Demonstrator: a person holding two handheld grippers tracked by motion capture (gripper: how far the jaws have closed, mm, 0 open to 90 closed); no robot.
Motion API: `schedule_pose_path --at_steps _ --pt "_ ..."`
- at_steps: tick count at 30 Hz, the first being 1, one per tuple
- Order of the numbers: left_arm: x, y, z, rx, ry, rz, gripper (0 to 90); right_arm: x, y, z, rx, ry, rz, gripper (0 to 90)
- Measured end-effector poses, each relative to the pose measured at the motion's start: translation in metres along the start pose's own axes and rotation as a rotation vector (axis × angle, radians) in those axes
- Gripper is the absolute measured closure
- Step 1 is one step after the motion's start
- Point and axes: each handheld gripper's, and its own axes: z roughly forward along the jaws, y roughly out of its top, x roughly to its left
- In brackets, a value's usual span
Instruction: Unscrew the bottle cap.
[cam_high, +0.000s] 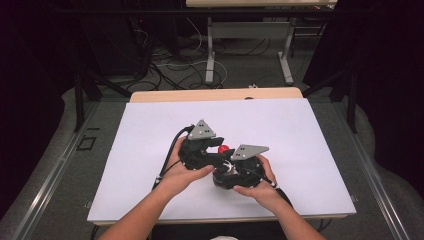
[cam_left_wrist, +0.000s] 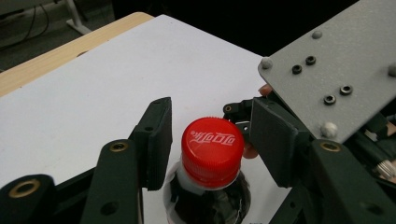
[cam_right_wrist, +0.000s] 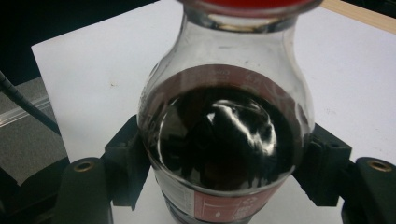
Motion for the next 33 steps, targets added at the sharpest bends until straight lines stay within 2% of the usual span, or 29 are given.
schedule_pose_path --at_steps 5,6,12,13,18,22,25,29,33 --pt "0.009 -0.002 -0.002 0.023 -0.046 -0.002 50.0 0.001 0.001 -0.001 0.000 0.010 0.002 29.7" --pt "0.009 -0.003 0.000 0.011 -0.047 -0.015 50.6 0.001 0.001 -0.001 -0.006 0.008 0.001 29.7" --pt "0.009 -0.004 0.006 0.012 -0.078 -0.015 57.5 0.003 0.001 0.001 0.000 0.004 -0.004 29.7" --pt "0.009 -0.004 0.006 0.022 -0.080 -0.015 58.4 0.003 0.001 0.000 0.017 0.011 -0.005 29.7" --pt "0.000 -0.004 0.011 -0.006 0.000 -0.003 60.8 0.001 0.000 0.001 0.004 -0.004 0.006 29.7" --pt "-0.008 -0.004 0.014 -0.021 0.073 -0.046 61.0 0.001 0.000 0.001 0.000 -0.024 0.013 29.7" --pt "-0.012 -0.004 0.016 -0.031 0.114 -0.056 60.9 0.000 0.000 0.001 0.003 -0.039 0.018 29.8" --pt "-0.009 -0.002 0.016 -0.040 0.101 -0.066 57.2 -0.002 -0.001 0.000 -0.005 -0.035 0.030 29.7" --pt "-0.005 0.000 0.009 -0.036 0.056 -0.063 49.1 -0.003 -0.001 -0.002 -0.006 -0.028 0.025 29.6"
